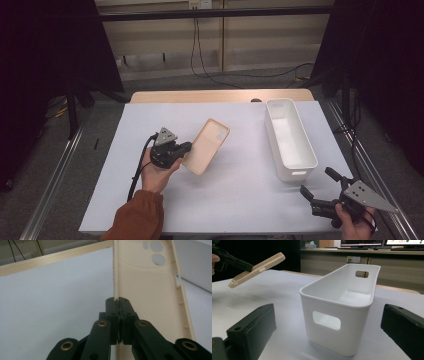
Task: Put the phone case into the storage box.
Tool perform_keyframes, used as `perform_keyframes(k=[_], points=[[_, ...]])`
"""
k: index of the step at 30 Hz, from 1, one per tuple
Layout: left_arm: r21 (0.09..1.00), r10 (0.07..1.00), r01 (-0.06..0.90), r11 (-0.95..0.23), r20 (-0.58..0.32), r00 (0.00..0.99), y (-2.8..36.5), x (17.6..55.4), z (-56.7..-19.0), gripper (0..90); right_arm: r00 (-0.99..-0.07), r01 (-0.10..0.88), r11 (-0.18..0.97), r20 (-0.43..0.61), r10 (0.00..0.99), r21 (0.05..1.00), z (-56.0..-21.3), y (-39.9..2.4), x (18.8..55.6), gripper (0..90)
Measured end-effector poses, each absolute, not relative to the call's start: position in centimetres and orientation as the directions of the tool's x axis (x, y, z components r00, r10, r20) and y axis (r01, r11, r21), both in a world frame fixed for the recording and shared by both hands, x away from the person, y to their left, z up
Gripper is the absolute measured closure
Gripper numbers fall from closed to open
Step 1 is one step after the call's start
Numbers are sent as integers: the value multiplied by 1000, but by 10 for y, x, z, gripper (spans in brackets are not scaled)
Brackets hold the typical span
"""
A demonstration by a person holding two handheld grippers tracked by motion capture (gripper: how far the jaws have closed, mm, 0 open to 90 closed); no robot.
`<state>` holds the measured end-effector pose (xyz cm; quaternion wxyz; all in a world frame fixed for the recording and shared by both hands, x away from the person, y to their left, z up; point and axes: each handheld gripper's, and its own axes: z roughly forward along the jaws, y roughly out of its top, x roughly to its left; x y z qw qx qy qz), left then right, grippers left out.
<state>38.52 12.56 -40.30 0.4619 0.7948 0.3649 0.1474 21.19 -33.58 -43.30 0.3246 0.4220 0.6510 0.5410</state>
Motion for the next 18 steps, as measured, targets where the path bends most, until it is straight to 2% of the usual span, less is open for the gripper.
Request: perform_keyframes(k=[8, 18], points=[[867, 720, 409, -286, -87, 688, 125, 377, -400, 877, -429, 199, 53, 38, 903, 979, -433, -335, 213, 0], [885, 703, 395, -247, -117, 702, 119, 369, -397, 876, -442, 194, 65, 28, 897, 979, -428, -331, 216, 0]])
